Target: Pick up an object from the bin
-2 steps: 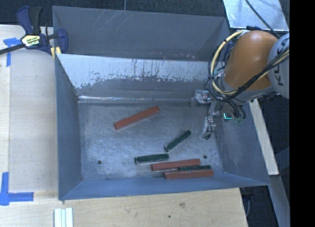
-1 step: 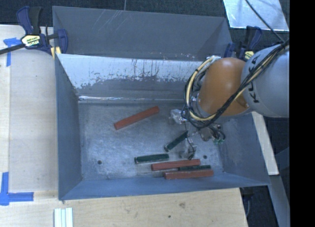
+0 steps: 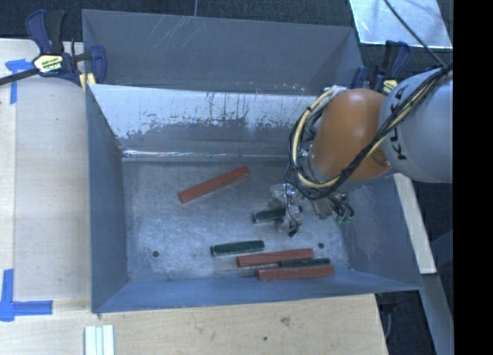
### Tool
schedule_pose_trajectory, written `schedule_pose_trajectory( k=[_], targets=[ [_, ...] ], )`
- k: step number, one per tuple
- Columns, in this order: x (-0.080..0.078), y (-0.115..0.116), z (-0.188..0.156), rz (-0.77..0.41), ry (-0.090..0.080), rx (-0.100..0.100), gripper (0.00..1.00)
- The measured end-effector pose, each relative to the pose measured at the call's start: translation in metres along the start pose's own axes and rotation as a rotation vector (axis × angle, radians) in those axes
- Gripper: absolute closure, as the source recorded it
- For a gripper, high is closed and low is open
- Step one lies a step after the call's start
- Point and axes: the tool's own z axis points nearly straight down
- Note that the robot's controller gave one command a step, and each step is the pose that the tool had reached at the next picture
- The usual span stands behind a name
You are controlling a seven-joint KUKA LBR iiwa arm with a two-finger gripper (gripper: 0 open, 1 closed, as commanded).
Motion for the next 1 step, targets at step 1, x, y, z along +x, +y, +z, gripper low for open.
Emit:
schedule_pose_trajectory(
  k=[1],
  targets=[
    [0.0091, 0.0001, -0.1266, 0.052, 0.0, 0.0, 1.0]
  ],
)
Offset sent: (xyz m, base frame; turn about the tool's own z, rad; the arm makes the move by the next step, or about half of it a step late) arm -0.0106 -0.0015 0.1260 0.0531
